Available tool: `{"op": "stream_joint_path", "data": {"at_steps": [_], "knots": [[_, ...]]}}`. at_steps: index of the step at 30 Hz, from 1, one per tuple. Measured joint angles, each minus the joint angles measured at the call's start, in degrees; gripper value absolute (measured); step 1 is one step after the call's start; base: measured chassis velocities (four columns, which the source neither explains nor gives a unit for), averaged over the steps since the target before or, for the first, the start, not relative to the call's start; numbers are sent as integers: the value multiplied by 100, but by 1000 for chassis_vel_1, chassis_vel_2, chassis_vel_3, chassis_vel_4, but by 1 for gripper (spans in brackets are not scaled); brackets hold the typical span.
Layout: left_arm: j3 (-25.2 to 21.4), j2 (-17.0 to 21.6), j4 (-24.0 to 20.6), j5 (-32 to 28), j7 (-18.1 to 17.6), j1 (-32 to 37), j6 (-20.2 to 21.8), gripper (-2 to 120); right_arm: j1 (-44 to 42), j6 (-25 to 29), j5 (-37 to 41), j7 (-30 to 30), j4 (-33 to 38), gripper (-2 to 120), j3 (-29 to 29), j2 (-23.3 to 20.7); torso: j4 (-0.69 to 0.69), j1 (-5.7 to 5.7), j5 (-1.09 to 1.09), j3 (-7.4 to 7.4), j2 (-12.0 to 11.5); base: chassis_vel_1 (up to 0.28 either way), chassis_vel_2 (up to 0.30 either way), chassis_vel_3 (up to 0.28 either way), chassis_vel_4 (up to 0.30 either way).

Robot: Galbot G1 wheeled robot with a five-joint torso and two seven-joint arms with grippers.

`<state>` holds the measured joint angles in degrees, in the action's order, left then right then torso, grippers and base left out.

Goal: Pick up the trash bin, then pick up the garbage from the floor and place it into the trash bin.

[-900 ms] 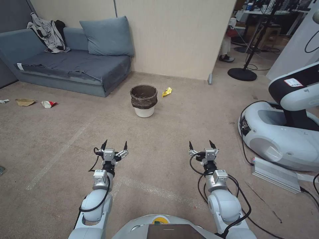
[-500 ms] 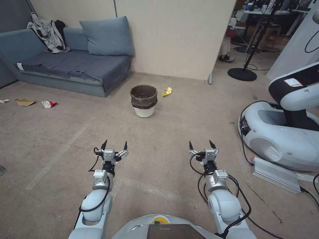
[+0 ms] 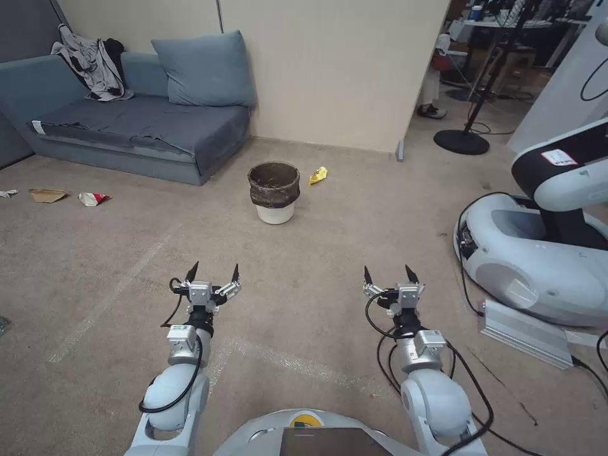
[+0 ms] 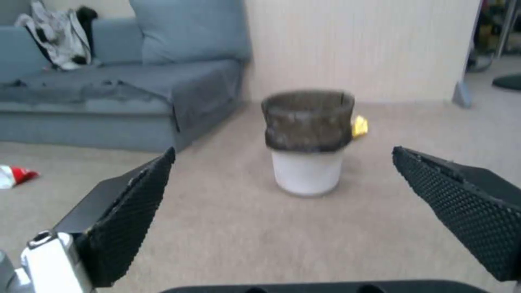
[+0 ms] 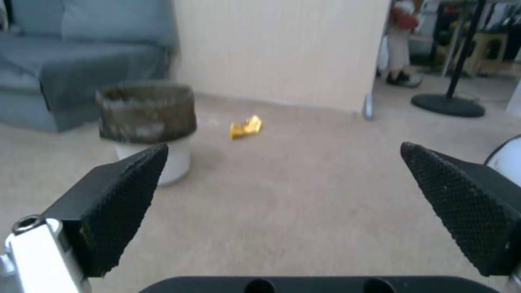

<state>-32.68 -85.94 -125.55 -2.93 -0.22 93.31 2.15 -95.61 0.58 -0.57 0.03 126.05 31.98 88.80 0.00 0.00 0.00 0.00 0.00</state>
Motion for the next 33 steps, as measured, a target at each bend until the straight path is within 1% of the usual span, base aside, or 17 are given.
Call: {"op": "stream_joint_path", "data": {"at_steps": [1,5,6,7,8,9,10,11,12,13,14,15,16,18,26,33], "knots": [[0,0,0,0,0,0,0,100,0,0,0,0,0,100,0,0,0,0,0,0,0,0,0,0,0],[-79,1,-779,-218,-25,325,165,100,-508,53,-57,3,846,100,38,215,-1,0,0,0,0,0,0,0,0],[-79,1,-779,-218,-25,325,165,100,-508,53,-57,3,846,100,38,215,-1,0,0,0,0,0,0,0,0],[-103,2,-1001,-279,-32,416,212,100,-653,52,-68,-7,1082,100,47,276,-1,0,0,0,0,0,0,0,0],[-118,2,-1128,-313,-36,470,240,100,-730,24,-68,-47,1206,100,45,304,-2,0,-1,0,0,0,0,0,0],[-139,3,-1347,-375,-40,558,284,100,-800,-37,-66,-98,1304,100,38,330,-2,0,-3,0,0,0,0,0,0],[-164,4,-1549,-430,-46,643,326,100,-832,-85,-66,-126,1332,100,29,339,-1,0,0,0,0,0,0,0,0],[-164,4,-1549,-430,-46,643,326,100,-832,-85,-66,-126,1332,100,29,339,-1,0,0,0,0,0,0,0,0],[-190,8,-1727,-506,-61,743,366,100,-839,-129,-65,-133,1336,100,25,344,0,0,1,0,0,0,0,0,0],[-206,21,-1786,-563,-79,829,398,100,-840,-144,-65,-134,1335,100,25,344,0,0,2,-1,0,0,0,0,0],[-222,28,-1807,-613,-101,910,446,100,-841,-158,-68,-134,1315,100,26,340,3,0,0,0,0,0,0,0,0],[-222,28,-1807,-613,-101,910,446,100,-841,-158,-68,-134,1315,100,26,340,3,0,0,0,0,0,0,0,0],[-230,33,-1823,-622,-109,930,453,100,-842,-170,-73,-134,1296,100,26,339,0,0,0,0,0,0,0,0,0],[-233,31,-1825,-621,-116,943,454,100,-840,-210,-87,-134,1275,100,27,333,-1,0,0,0,0,0,0,0,0],[-249,21,-1804,-577,-117,938,444,100,-828,-245,-133,-138,1194,100,9,328,-1,0,0,0,0,0,0,0,0],[-257,12,-1539,-531,-115,926,276,100,-800,-216,-143,-140,999,100,25,276,0,0,0,0,0,0,0,0,0]]}}
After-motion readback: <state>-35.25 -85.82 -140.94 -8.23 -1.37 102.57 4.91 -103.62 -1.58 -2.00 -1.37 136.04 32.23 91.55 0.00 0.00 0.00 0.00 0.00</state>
